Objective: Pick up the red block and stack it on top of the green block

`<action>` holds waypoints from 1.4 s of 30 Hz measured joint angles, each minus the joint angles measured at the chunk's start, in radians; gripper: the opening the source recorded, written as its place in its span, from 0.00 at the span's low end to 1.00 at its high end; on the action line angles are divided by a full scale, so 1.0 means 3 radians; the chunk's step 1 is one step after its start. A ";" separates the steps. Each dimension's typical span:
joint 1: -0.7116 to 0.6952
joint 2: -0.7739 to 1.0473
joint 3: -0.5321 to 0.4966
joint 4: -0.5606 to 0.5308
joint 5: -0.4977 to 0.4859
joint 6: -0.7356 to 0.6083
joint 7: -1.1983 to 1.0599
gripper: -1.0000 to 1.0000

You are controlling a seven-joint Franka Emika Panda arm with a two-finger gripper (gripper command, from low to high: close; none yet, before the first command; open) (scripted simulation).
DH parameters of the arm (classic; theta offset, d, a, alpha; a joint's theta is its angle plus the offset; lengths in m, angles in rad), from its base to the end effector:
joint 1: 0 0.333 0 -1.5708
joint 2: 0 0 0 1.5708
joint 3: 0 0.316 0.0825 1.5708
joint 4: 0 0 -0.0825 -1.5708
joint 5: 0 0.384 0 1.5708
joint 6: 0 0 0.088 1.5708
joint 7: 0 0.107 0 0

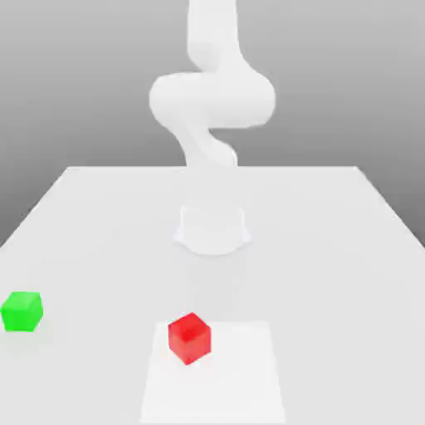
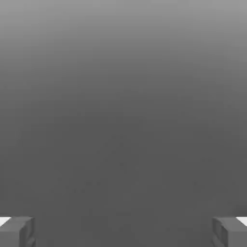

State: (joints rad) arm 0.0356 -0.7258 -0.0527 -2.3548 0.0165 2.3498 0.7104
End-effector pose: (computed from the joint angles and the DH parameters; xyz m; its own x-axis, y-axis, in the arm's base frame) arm 0.3770 -0.0127 0.6614 0.5667 -0.6797 0.4657 -0.4938 -0.7326 -0.4685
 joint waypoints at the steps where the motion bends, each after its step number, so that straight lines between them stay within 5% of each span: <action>1: 0.0057 0.0121 -0.0081 -0.0085 0.0024 0.0078 -0.0143 0.50; 13: 0.0523 0.1577 -0.0693 -0.1066 0.0205 0.0984 -0.1746 0.50; 18: 0.0499 0.2254 -0.0778 -0.1510 -0.0055 0.1453 -0.2258 0.50; 31: 0.0183 0.3162 -0.0281 -0.1438 0.0664 0.2191 -0.2882 0.50; 32: 0.0147 0.3202 -0.0236 -0.1435 0.0700 0.2224 -0.2907 0.00; 42: 0.0233 0.3018 -0.0374 -0.1451 0.0501 0.2071 -0.2770 0.00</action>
State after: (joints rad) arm 0.1056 0.1795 -0.1648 -2.7902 0.1667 2.9710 -0.1207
